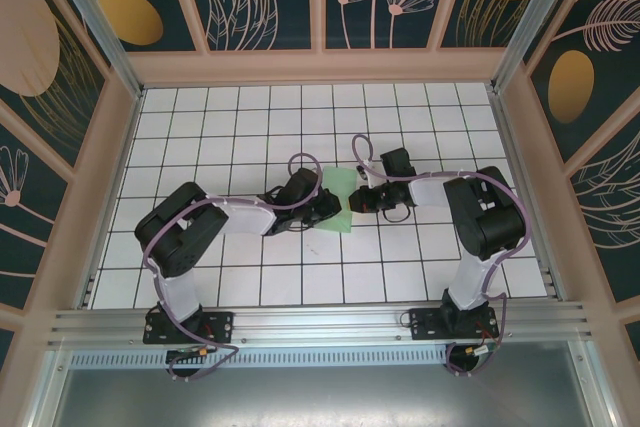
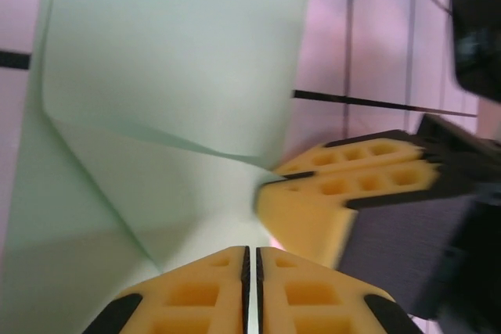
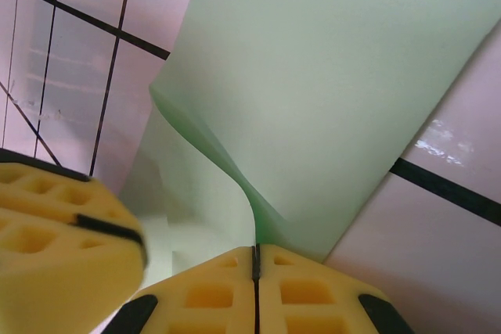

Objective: Fold a paper plane with a square sheet of paper (pick it up from the middle)
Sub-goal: Fold the triangle a second time at the center of the table.

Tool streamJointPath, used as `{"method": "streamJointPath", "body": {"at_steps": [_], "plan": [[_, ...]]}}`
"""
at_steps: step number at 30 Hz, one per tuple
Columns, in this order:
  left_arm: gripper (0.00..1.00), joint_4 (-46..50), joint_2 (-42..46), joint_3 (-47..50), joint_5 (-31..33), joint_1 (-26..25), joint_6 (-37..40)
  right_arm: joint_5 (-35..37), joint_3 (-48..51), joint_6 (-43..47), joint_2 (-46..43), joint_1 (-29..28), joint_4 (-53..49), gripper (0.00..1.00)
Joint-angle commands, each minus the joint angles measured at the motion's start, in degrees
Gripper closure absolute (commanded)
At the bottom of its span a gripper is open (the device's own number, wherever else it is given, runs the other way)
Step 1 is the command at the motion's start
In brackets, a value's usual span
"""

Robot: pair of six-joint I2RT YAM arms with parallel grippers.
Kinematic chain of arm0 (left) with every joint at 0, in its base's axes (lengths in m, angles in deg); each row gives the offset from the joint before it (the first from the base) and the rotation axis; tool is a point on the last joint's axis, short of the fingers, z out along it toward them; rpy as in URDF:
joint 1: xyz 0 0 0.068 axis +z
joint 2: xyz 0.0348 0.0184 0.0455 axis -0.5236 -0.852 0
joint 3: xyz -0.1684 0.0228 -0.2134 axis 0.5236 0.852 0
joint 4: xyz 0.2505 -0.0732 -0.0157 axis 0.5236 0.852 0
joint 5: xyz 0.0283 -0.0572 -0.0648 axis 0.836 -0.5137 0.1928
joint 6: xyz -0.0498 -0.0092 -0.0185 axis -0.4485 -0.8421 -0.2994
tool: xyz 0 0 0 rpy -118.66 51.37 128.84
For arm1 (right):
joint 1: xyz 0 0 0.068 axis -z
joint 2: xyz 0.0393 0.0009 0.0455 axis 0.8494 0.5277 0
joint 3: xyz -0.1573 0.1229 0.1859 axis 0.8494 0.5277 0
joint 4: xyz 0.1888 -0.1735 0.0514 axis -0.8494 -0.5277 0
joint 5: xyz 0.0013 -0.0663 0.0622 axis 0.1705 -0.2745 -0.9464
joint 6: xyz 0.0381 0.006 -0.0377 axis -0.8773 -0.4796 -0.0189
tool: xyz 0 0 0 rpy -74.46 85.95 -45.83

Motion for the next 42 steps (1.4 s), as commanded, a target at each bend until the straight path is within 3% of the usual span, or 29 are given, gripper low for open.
{"method": "streamJointPath", "body": {"at_steps": [1,20,30,42], "plan": [[0.88,0.6,2.7,0.0,-0.9,-1.1,-0.8,0.0,-0.9,0.8,1.2,0.2,-0.6,0.91],[0.92,-7.4,-5.3,4.3,-1.1,-4.4,-6.6,-0.1,-1.2,0.7,1.8,0.2,-0.5,0.91],[0.81,-7.5,0.8,4.7,-1.3,-4.3,-5.6,0.0,-1.5,0.7,1.9,0.0,-0.8,0.91],[0.86,-7.1,1.0,4.2,-3.0,-5.3,-5.6,0.1,-1.4,0.4,2.0,-0.2,-0.1,0.95]]}}
